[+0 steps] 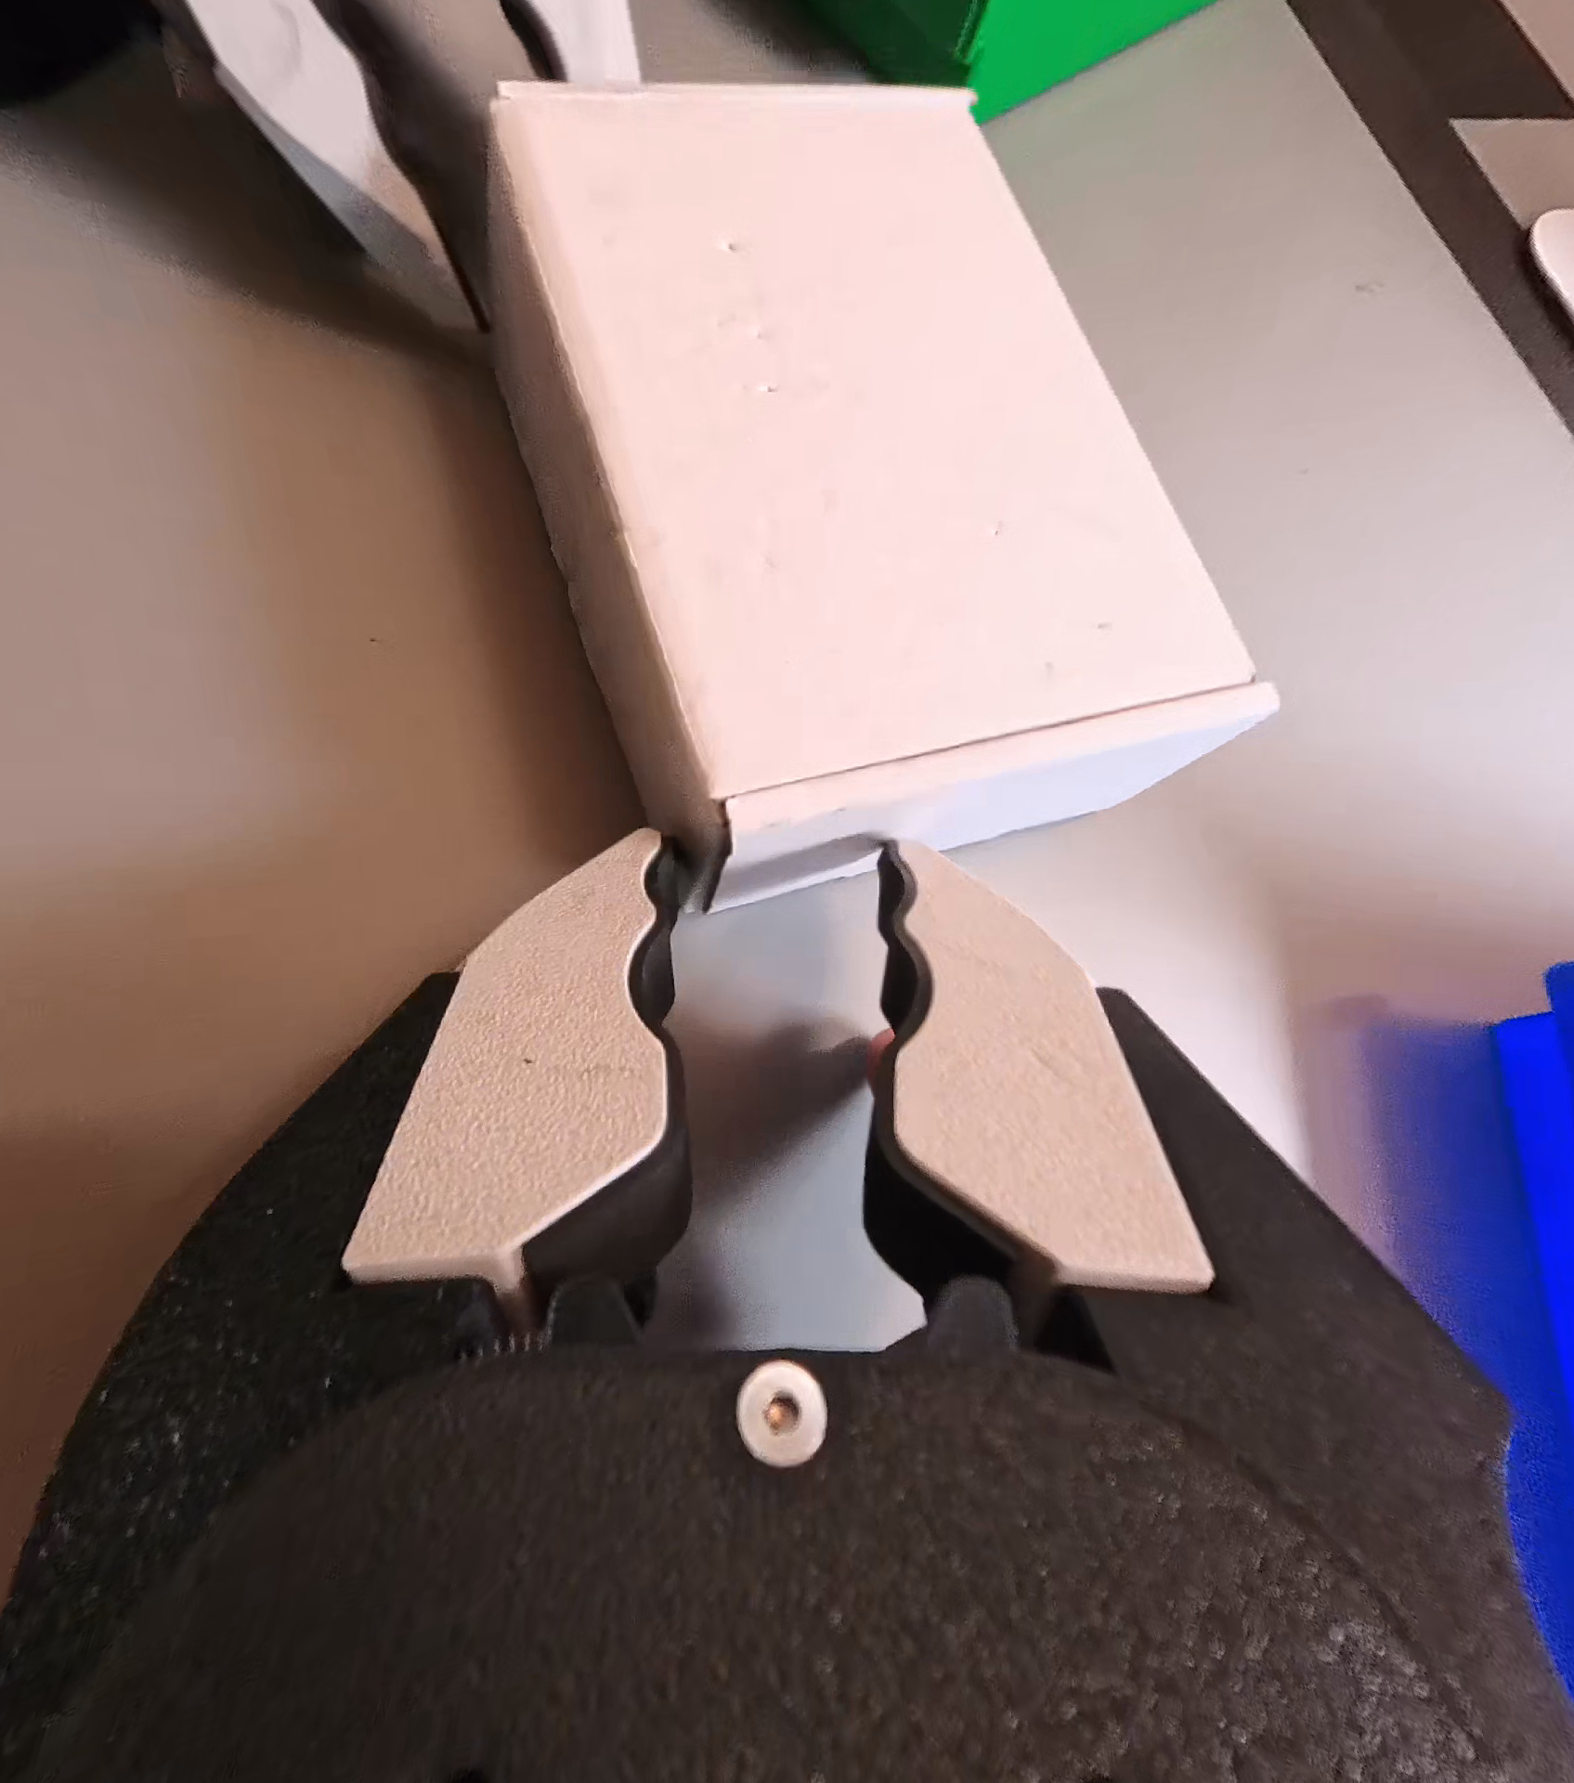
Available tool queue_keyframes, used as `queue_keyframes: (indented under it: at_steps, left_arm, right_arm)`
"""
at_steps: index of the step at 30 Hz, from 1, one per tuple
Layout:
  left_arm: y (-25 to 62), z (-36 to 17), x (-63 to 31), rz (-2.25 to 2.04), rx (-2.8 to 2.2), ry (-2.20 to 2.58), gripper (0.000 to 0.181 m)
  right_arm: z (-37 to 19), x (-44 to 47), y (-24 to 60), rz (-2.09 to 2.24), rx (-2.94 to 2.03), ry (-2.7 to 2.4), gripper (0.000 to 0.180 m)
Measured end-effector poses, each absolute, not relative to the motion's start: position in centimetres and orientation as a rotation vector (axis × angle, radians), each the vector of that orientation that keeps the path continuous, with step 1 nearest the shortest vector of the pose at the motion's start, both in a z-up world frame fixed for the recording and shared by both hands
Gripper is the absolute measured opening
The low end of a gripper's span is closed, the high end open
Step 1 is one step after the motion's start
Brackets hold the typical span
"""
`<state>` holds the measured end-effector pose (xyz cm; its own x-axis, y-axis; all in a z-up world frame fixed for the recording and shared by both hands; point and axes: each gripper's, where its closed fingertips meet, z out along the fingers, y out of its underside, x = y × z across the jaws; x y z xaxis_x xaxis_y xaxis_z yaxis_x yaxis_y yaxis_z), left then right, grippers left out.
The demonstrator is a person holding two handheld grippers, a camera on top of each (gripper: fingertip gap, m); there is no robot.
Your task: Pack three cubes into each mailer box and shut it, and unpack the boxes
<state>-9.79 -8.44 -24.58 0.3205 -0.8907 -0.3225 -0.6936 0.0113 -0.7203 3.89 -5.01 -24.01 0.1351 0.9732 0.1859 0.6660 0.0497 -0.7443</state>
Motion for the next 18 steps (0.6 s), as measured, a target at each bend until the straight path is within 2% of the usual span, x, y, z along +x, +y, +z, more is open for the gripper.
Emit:
queue_keyframes:
  at_steps: [8,11,12,18]
  left_arm:
    - [-8.1,-24.6,-9.3,-0.318,-1.77,1.392,0.034]
    - [-8.1,-24.7,-9.2,-0.309,-1.797,1.373,0.029]
    - [-8.1,-24.9,-9.3,-0.295,-1.8,1.382,0.02]
    - [-7.8,-25.0,-9.2,-0.273,-1.808,1.364,0.019]
  right_arm:
    - [-24.2,3.9,-4.1,0.481,-1.684,-1.587,0.041]
    - [-24.2,3.9,-3.9,0.473,-1.69,-1.565,0.04]
    - [-24.2,3.9,-3.9,0.463,-1.692,-1.562,0.04]
    - [-24.2,4.0,-3.7,0.45,-1.705,-1.532,0.04]
